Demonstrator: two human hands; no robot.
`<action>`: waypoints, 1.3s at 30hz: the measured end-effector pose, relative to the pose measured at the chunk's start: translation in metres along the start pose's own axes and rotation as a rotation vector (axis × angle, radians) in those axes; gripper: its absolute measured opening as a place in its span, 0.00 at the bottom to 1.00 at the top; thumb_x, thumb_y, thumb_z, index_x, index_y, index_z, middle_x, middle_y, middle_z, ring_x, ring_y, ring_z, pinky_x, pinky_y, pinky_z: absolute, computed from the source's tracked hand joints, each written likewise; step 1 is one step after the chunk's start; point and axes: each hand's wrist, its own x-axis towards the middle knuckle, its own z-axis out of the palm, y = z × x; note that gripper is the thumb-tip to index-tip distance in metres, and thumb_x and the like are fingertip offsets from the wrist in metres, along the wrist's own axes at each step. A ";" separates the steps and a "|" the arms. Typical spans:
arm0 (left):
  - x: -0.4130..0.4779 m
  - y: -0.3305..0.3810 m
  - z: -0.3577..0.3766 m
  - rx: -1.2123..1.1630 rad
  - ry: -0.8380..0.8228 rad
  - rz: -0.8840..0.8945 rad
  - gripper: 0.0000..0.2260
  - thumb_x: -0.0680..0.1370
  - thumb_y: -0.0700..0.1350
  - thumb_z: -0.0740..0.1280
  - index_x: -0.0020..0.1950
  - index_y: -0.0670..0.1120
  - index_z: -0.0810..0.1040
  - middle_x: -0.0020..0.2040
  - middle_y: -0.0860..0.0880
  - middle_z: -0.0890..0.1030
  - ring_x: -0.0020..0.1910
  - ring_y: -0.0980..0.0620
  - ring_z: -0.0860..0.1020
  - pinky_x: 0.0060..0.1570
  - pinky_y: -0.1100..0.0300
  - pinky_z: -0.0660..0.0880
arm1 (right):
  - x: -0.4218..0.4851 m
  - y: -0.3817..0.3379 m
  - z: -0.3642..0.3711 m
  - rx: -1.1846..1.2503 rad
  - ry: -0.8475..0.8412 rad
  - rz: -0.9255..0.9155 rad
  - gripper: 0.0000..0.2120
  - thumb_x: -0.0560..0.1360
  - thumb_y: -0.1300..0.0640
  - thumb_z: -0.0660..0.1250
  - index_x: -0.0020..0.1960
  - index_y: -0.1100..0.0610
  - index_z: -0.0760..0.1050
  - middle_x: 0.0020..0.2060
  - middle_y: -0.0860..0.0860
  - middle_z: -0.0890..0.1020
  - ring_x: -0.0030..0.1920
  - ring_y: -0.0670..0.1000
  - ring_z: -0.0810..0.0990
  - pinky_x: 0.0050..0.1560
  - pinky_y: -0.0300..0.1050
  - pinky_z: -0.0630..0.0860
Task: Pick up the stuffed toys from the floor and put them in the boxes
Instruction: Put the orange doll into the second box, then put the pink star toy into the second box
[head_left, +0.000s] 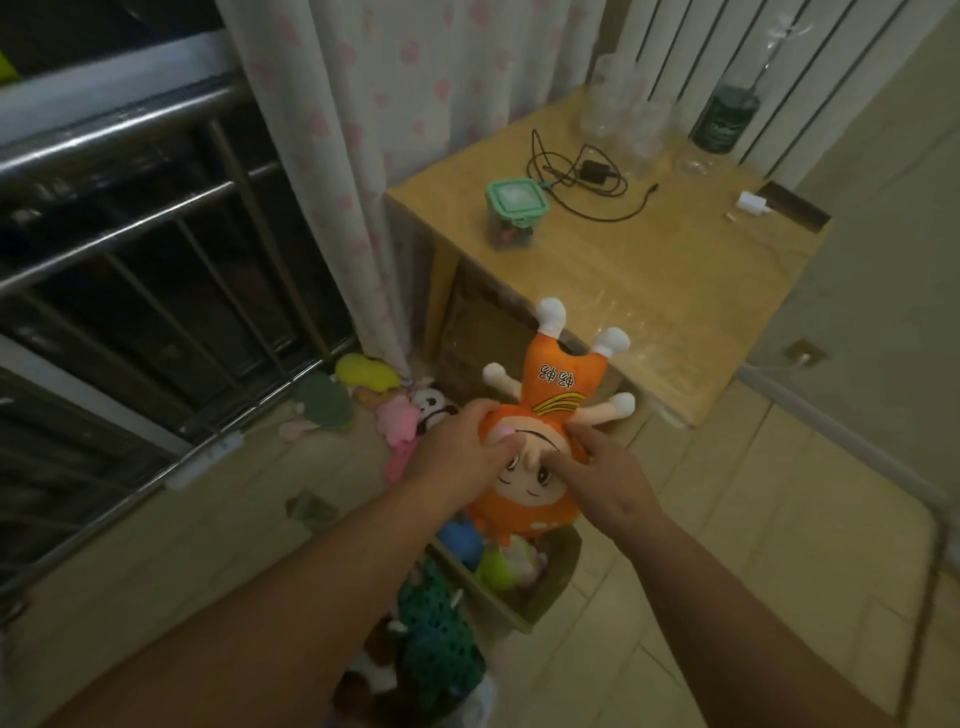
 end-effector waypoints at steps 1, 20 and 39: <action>0.003 0.002 0.001 0.006 0.001 -0.007 0.25 0.73 0.62 0.65 0.69 0.59 0.67 0.65 0.48 0.72 0.60 0.46 0.74 0.57 0.51 0.75 | 0.004 0.001 -0.001 -0.004 -0.005 -0.002 0.22 0.74 0.46 0.67 0.67 0.47 0.71 0.57 0.48 0.77 0.57 0.53 0.76 0.54 0.48 0.74; 0.002 -0.002 -0.025 -0.021 0.118 0.056 0.17 0.77 0.53 0.66 0.65 0.54 0.74 0.44 0.60 0.65 0.51 0.55 0.70 0.51 0.60 0.70 | 0.013 -0.009 -0.010 -0.039 0.077 0.013 0.23 0.75 0.45 0.64 0.68 0.51 0.72 0.63 0.49 0.78 0.62 0.51 0.76 0.57 0.46 0.74; -0.053 -0.014 -0.096 0.009 0.325 0.103 0.16 0.74 0.51 0.70 0.61 0.52 0.77 0.55 0.48 0.80 0.54 0.50 0.76 0.49 0.61 0.71 | -0.028 -0.061 -0.002 0.016 0.065 -0.193 0.22 0.76 0.45 0.65 0.68 0.50 0.71 0.63 0.48 0.77 0.62 0.49 0.75 0.54 0.42 0.69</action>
